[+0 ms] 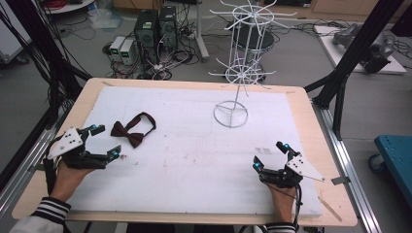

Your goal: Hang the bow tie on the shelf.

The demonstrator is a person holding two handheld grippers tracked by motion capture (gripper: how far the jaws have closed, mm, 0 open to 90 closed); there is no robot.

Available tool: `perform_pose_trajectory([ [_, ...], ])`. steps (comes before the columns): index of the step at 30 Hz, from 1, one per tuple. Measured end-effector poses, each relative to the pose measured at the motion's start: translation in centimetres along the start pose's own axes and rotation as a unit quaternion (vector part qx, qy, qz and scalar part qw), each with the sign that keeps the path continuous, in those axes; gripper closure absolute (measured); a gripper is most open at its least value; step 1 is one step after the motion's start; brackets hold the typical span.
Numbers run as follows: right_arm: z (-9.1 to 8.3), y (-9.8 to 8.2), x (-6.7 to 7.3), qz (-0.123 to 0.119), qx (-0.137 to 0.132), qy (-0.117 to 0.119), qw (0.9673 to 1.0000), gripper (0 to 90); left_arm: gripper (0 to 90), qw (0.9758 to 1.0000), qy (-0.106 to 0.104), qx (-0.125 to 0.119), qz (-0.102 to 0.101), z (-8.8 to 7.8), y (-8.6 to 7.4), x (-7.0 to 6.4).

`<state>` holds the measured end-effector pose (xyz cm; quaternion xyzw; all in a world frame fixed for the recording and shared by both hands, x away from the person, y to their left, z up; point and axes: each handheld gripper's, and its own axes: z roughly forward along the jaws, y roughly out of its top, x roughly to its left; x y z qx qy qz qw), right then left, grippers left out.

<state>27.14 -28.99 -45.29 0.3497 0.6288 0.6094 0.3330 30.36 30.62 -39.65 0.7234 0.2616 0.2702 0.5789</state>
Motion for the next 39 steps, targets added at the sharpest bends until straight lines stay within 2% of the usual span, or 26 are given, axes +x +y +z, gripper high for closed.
perform_pose_trajectory([
  [4, 0.0, 0.0, 0.0, 0.001, 0.001, 0.001, 1.0000, 0.6, 6.6, 0.9996, -0.012, 0.024, 0.009, 0.8, 0.9, 0.9],
  [6, 0.0, 0.0, 0.1, 0.002, 0.002, 0.001, 1.0000, 0.6, 6.6, 0.9994, -0.013, 0.029, 0.014, 0.9, 1.1, 1.1],
  [11, 0.0, 0.0, 0.1, 0.002, 0.003, 0.001, 1.0000, 0.6, 6.6, 0.9976, -0.014, 0.064, 0.024, 1.7, 1.8, 2.6],
  [13, 0.0, 0.0, 0.1, 0.002, 0.003, 0.001, 1.0000, 0.5, 6.6, 0.9962, -0.016, 0.081, 0.027, 2.0, 1.9, 3.2],
  [16, 0.0, 0.0, 0.0, 0.000, 0.000, 0.001, 1.0000, 0.6, 6.6, 0.9928, -0.022, 0.111, 0.037, 2.5, 2.3, 3.9],
  [17, 0.0, 0.0, 0.0, 0.002, 0.002, 0.000, 1.0000, 0.6, 6.6, 0.9928, -0.022, 0.111, 0.037, 2.5, 2.3, 3.9],
  [19, 0.0, 0.0, 0.0, 0.001, 0.002, 0.000, 1.0000, 0.5, 6.6, 0.9906, -0.029, 0.127, 0.041, 3.0, 2.5, 4.7],
  [21, 0.0, 0.0, 0.0, -0.001, 0.000, 0.000, 1.0000, 0.6, 6.6, 0.9871, -0.035, 0.149, 0.044, 3.4, 2.7, 5.1],
  [24, 0.0, 0.0, 0.0, 0.000, 0.001, 0.000, 1.0000, 0.5, 6.6, 0.9845, -0.044, 0.163, 0.049, 3.9, 2.8, 5.7],
  [27, 0.0, 0.0, 0.0, 0.001, 0.001, 0.000, 1.0000, 0.5, 6.6, 0.9801, -0.051, 0.184, 0.054, 4.2, 3.0, 6.1],
  [30, 0.0, 0.0, 0.1, 0.002, 0.001, 0.000, 1.0000, 0.6, 6.6, 0.9767, -0.057, 0.198, 0.061, 4.6, 3.2, 6.3],
  [32, 0.0, 0.0, 0.1, 0.001, 0.002, 0.001, 1.0000, 0.6, 6.6, 0.9732, -0.061, 0.212, 0.065, 4.9, 3.3, 6.5],
  [34, 0.0, 0.0, 0.1, 0.001, 0.002, 0.001, 1.0000, 0.6, 6.6, 0.9680, -0.067, 0.230, 0.075, 5.2, 3.4, 6.8],
  [35, 0.0, 0.0, 0.1, 0.001, 0.002, 0.000, 1.0000, 0.6, 6.6, 0.9663, -0.070, 0.236, 0.075, 5.4, 3.4, 6.9],
  [37, 0.0, 0.0, 0.1, 0.001, 0.002, 0.001, 1.0000, 0.6, 6.6, 0.9657, -0.076, 0.237, 0.073, 5.5, 3.4, 7.0],
  [38, 0.0, 0.0, 0.1, 0.000, 0.002, 0.001, 1.0000, 0.5, 6.6, 0.9669, -0.077, 0.233, 0.069, 5.7, 3.4, 7.1],
  [39, 0.0, 0.0, 0.1, 0.001, 0.002, 0.000, 1.0000, 0.5, 6.6, 0.9647, -0.078, 0.241, 0.072, 5.8, 3.4, 7.2],
])
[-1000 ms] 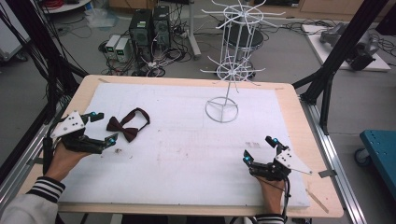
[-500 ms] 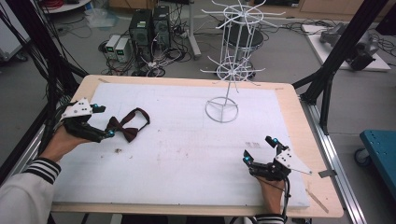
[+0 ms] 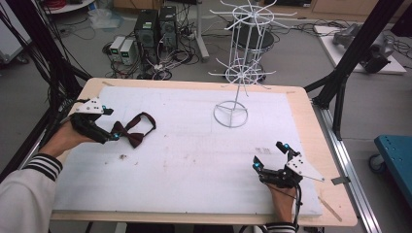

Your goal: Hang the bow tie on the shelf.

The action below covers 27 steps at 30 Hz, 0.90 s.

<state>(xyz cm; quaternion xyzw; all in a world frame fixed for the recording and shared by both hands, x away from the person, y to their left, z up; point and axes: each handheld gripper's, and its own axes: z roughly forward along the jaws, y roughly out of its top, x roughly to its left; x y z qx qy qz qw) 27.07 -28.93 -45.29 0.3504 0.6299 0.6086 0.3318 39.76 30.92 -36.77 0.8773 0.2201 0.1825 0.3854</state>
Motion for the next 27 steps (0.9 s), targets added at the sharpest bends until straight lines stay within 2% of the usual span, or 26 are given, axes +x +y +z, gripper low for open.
perform_pose_trajectory([
  [5, 0.0, 0.0, 0.0, -0.004, -0.002, -0.001, 1.0000, 0.5, 6.6, 0.9989, 0.002, 0.041, 0.023, 0.5, 0.3, 0.5],
  [8, 0.0, 0.0, 0.0, -0.001, 0.000, 0.001, 1.0000, 0.5, 6.6, 0.9980, 0.004, 0.053, 0.034, 0.8, 0.8, 0.8],
  [10, 0.0, 0.0, 0.0, 0.000, 0.000, 0.001, 1.0000, 0.6, 7.0, 0.9980, 0.002, 0.055, 0.032, 1.0, 0.9, 0.8],
  [15, 0.0, 0.0, 0.0, 0.000, 0.001, -0.001, 1.0000, 0.5, 7.8, 0.9940, -0.010, 0.097, 0.049, 1.9, 1.2, 1.6],
  [19, 0.0, 0.0, 0.1, 0.000, 0.001, 0.000, 1.0000, 0.6, 7.9, 0.9922, -0.018, 0.115, 0.046, 2.6, 1.5, 2.3],
  [21, 0.0, 0.0, 0.0, -0.004, -0.002, -0.001, 1.0000, 0.5, 8.0, 0.9908, -0.022, 0.123, 0.052, 2.8, 1.6, 2.5],
  [24, 0.0, 0.0, 0.1, 0.000, 0.001, 0.000, 1.0000, 0.6, 10.7, 0.9906, -0.028, 0.122, 0.053, 3.0, 1.5, 2.6],
  [26, 0.0, 0.0, 0.1, 0.001, 0.001, 0.000, 1.0000, 0.6, 10.8, 0.9885, -0.031, 0.138, 0.052, 3.5, 1.2, 2.7],
  [27, 0.0, 0.0, 0.0, 0.000, 0.000, 0.000, 1.0000, 0.5, 10.8, 0.9885, -0.031, 0.138, 0.052, 3.5, 1.2, 2.7],
])
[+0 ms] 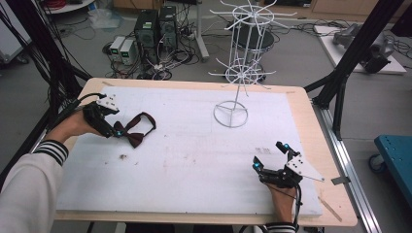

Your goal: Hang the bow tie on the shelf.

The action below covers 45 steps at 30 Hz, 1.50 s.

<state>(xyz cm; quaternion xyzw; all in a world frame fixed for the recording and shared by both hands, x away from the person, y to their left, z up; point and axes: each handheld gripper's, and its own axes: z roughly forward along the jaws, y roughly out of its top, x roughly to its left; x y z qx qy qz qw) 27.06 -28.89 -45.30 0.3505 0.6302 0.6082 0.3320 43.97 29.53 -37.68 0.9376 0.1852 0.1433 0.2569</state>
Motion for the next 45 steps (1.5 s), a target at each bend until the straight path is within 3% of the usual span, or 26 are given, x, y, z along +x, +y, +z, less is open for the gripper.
perform_pose_trajectory([
  [6, 0.0, 0.0, -0.1, -0.004, -0.002, -0.001, 1.0000, 0.5, 10.8, 0.9997, -0.015, 0.018, -0.005, 0.9, -0.3, 0.2],
  [21, 0.0, 0.0, -0.1, -0.004, -0.002, 0.000, 1.0000, 0.6, 11.1, 0.9981, -0.028, 0.055, -0.005, 2.6, -0.7, 0.5],
  [25, 0.0, 0.0, -0.1, 0.000, 0.000, 0.002, 1.0000, 0.5, 19.8, 0.9974, -0.019, 0.067, -0.016, 2.6, -0.8, 0.6],
  [30, 0.0, 0.0, -0.1, 0.000, 0.000, 0.002, 1.0000, 0.5, 20.7, 0.9963, -0.028, 0.080, -0.013, 3.0, -0.9, 0.6],
  [32, 0.0, 0.0, -0.1, 0.000, 0.000, 0.002, 1.0000, 0.5, 24.8, 0.9955, -0.031, 0.089, -0.003, 3.1, -0.9, 0.6],
  [41, 0.0, 0.0, 0.0, -0.001, 0.000, 0.000, 1.0000, 0.5, 45.1, 0.9949, -0.040, 0.089, -0.022, 3.2, -1.4, 0.4],
  [43, 0.0, 0.0, 0.0, 0.000, 0.001, 0.000, 1.0000, 0.6, 55.9, 0.9943, -0.046, 0.095, -0.018, 2.9, -1.6, 0.5],
  [45, 0.0, 0.0, 0.0, -0.002, 0.000, 0.001, 1.0000, 0.6, 72.3, 0.9943, -0.048, 0.093, -0.022, 2.8, -1.7, 0.1],
])
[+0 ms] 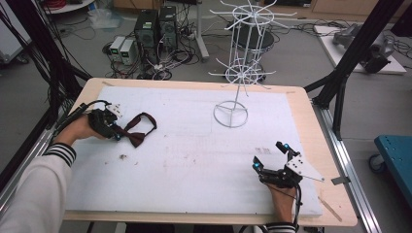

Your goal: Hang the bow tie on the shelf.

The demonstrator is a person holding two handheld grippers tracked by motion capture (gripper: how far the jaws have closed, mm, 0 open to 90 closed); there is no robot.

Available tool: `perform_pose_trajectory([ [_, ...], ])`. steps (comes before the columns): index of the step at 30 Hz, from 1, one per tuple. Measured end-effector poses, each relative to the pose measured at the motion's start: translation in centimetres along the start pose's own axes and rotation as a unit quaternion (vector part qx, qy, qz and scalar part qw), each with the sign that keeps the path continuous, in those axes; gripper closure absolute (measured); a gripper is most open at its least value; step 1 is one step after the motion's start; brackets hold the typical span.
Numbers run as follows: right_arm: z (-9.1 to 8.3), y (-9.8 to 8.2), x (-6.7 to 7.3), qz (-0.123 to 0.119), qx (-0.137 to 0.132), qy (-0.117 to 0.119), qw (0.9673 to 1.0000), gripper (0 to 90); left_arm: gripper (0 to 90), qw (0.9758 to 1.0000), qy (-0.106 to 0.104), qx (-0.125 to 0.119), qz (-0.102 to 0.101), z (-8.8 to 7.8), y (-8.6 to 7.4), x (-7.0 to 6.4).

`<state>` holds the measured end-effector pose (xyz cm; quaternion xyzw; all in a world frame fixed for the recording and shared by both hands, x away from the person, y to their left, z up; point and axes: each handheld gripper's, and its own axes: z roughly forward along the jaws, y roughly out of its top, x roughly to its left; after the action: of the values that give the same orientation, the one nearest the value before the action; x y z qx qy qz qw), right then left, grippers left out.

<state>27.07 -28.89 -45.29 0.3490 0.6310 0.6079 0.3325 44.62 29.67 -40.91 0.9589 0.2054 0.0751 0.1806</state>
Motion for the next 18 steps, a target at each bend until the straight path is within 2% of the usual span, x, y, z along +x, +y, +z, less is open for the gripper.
perform_pose_trajectory([
  [1, 0.00, 0.00, 0.00, 0.000, 0.000, 0.000, 1.0000, 0.6, 75.3, 1.0000, -0.002, -0.002, -0.009, 0.00, 0.02, -0.09],
  [3, 0.00, 0.00, 0.01, -0.001, 0.000, 0.000, 1.0000, 0.6, 77.6, 1.0000, -0.002, 0.005, -0.005, -0.17, 0.04, -0.02],
  [9, 0.00, 0.00, 0.01, 0.000, 0.000, 0.000, 1.0000, 0.6, 77.6, 0.9999, 0.000, -0.005, -0.013, -0.44, -0.01, -0.10],
  [10, 0.01, 0.00, 0.00, -0.001, 0.000, 0.000, 1.0000, 0.6, 77.6, 0.9997, 0.001, -0.012, -0.019, -0.58, -0.07, -0.13],
  [12, 0.00, 0.00, 0.01, 0.000, 0.000, 0.000, 1.0000, 0.6, 77.6, 0.9997, -0.003, -0.012, -0.020, -0.60, -0.09, -0.15],
  [16, 0.01, 0.02, 0.10, -0.007, 0.002, -0.001, 1.0000, 0.6, 77.5, 0.9993, 0.010, -0.013, -0.034, -0.75, 0.04, -0.48],
  [18, 0.02, 0.03, 0.14, -0.006, 0.003, 0.000, 1.0000, 0.6, 77.5, 0.9991, 0.007, -0.016, -0.039, -0.85, 0.10, -0.55],
])
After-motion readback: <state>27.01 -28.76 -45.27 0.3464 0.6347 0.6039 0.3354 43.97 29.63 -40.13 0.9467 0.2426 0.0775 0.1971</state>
